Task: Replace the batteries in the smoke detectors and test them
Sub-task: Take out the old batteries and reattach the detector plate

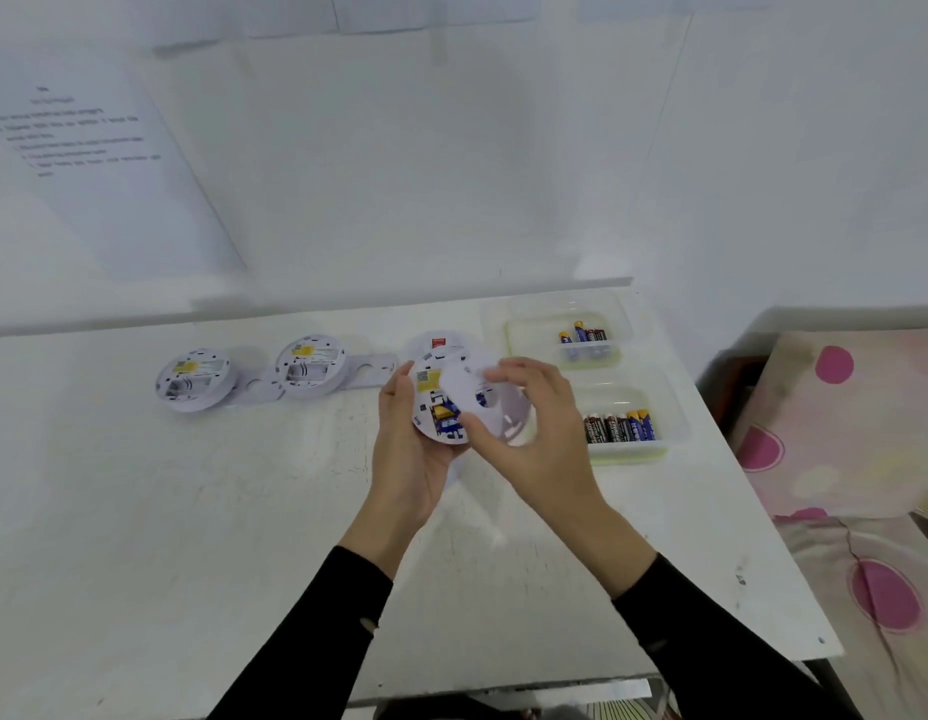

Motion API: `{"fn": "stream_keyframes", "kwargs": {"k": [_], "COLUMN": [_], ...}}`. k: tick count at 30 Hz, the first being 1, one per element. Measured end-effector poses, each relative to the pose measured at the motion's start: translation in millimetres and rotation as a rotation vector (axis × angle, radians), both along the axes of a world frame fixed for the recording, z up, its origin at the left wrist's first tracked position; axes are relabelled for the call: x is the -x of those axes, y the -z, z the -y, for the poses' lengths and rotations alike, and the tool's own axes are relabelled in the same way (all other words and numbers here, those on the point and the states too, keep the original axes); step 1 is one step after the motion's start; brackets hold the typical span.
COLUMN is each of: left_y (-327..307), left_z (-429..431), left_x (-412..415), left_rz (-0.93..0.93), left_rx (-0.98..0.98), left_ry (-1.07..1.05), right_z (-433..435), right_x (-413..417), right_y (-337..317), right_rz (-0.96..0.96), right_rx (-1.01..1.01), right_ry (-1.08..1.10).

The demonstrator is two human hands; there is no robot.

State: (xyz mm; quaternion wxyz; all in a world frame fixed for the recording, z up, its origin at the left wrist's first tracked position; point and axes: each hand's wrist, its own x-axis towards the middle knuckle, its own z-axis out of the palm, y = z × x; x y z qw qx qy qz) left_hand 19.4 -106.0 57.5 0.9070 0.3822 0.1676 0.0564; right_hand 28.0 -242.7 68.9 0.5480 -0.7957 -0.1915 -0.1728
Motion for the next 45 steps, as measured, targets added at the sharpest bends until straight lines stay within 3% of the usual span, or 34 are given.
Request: {"fn": "stream_keyframes", "kwargs": {"k": [8, 15, 22, 35, 45], "left_y": [-11, -14, -14, -14, -15], "left_z": [21, 24, 22, 16, 15], "left_x": [0, 0, -3, -15, -16], "left_rz": [0.043, 0.054, 0.093, -0.006, 0.098], "left_rx": [0.055, 0.04, 0.027, 0.023, 0.045], "left_ry": [-0.07, -0.081, -0.057, -0.085, -0.058], "right_z": [-26, -24, -21, -21, -23], "right_x": [-7, -8, -13, -10, -12], "right_y": [-3, -2, -5, 0, -8], "right_rz": [-0.014, -0.053, -0.06, -0.114, -0.217], "right_rx": [0.135, 0.146, 0.118, 0.004, -0.01], "right_ry": [0.149, 0.145, 0.125, 0.148, 0.129]}}
